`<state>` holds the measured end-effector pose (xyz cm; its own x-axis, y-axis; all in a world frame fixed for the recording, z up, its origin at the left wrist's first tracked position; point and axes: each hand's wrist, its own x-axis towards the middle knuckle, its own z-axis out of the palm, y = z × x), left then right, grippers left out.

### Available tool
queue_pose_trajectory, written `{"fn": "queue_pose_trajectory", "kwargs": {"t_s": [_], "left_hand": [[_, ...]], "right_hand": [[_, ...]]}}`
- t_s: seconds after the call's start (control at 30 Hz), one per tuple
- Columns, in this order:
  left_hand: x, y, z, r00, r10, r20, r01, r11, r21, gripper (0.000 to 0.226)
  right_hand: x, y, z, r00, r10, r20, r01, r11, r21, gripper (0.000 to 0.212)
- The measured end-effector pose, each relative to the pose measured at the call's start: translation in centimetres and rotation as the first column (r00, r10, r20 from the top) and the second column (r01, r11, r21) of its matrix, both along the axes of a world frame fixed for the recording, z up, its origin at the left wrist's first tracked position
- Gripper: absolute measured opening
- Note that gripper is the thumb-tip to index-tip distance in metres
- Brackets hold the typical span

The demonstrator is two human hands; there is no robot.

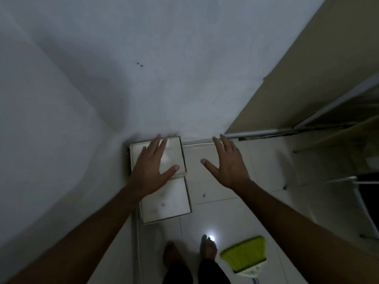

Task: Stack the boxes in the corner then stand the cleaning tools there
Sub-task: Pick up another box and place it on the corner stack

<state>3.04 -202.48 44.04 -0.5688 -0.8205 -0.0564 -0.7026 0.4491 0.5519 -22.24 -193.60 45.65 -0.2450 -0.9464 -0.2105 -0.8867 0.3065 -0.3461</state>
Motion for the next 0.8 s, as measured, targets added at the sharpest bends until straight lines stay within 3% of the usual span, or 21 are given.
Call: {"fn": "queue_pose_trajectory", "kwargs": {"t_s": [0.33,0.8], "left_hand": [[-5.9,6.6,11.1,0.976,-0.208,-0.060,0.208,0.978,-0.003,0.094],[-17.3,23.2,22.1,0.800,-0.594,-0.089,0.595,0.803,-0.009,0.094]], "right_hand": [[-4.3,13.0,11.7,0.985,-0.165,-0.046,0.164,0.986,-0.021,0.083],[-8.9,35.6,20.7,0.868,-0.492,-0.064,0.484,0.868,-0.111,0.082]]}}
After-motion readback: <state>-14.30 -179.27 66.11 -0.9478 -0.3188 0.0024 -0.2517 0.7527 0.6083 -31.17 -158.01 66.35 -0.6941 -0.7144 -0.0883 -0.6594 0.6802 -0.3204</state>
